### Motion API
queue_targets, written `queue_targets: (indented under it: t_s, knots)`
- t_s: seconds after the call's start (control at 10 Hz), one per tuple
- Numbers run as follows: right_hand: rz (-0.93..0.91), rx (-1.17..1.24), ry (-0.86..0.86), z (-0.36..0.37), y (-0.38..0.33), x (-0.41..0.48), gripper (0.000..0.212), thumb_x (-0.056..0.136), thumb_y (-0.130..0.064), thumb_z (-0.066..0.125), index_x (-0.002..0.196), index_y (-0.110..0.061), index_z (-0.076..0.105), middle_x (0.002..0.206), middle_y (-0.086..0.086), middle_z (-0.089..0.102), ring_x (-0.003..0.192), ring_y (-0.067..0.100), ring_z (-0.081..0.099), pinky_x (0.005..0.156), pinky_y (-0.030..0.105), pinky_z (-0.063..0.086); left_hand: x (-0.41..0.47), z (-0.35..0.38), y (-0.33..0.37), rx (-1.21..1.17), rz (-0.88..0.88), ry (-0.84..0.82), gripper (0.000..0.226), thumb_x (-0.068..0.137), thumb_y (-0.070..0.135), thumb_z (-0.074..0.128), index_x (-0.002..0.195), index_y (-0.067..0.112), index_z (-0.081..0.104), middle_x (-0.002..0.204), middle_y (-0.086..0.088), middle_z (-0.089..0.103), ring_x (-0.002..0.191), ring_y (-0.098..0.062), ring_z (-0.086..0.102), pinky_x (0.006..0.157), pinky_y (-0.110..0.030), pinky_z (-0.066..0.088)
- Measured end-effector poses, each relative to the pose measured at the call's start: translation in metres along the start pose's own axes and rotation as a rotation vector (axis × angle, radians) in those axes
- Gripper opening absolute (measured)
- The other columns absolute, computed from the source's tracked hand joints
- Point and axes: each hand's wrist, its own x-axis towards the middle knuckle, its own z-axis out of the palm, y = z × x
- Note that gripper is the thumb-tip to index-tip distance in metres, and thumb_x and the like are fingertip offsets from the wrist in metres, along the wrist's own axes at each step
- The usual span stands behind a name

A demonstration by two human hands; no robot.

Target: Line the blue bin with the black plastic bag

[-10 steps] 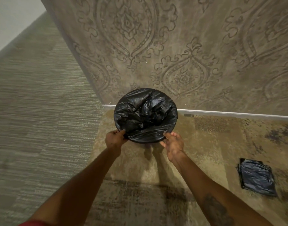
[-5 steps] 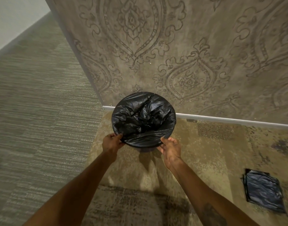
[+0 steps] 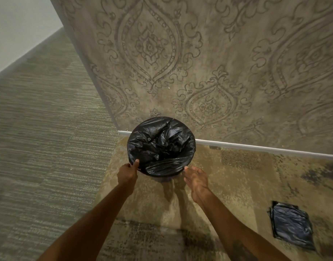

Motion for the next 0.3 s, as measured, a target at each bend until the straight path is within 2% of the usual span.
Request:
queue_targets:
  t_s: [0.1, 0.2, 0.3]
  knots:
    - [-0.032, -0.048, 0.019, 0.000, -0.011, -0.025, 0.042, 0.096, -0.005, 0.060, 0.136, 0.002, 0.048, 0.120, 0.015, 0.061, 0.110, 0.025, 0.060, 0.102, 0.038, 0.046, -0.025, -0.012, 0.011, 0.330, 0.159, 0.013, 0.047, 0.100, 0.042, 0.044, 0.109, 0.002, 0.067, 0.102, -0.022, 0.070, 0.094, -0.038, 0.066, 0.073, -0.037, 0.049]
    - [-0.115, -0.173, 0.059, 0.001, -0.021, -0.052, 0.030, 0.096, -0.005, 0.059, 0.125, 0.002, 0.058, 0.112, 0.013, 0.064, 0.102, 0.028, 0.061, 0.101, 0.043, 0.049, -0.055, -0.029, 0.021, 0.526, 0.367, 0.017, 0.045, 0.103, 0.038, 0.037, 0.115, 0.006, 0.066, 0.106, -0.019, 0.071, 0.097, -0.036, 0.066, 0.077, -0.038, 0.049]
    - [-0.170, -0.316, 0.121, 0.001, -0.036, -0.083, 0.021, 0.095, -0.007, 0.055, 0.113, -0.002, 0.066, 0.106, 0.014, 0.068, 0.097, 0.029, 0.063, 0.089, 0.038, 0.050, -0.086, -0.044, 0.027, 0.580, 0.514, 0.025, 0.040, 0.104, 0.035, 0.034, 0.119, 0.014, 0.064, 0.105, -0.013, 0.073, 0.087, -0.027, 0.065, 0.067, -0.029, 0.039]
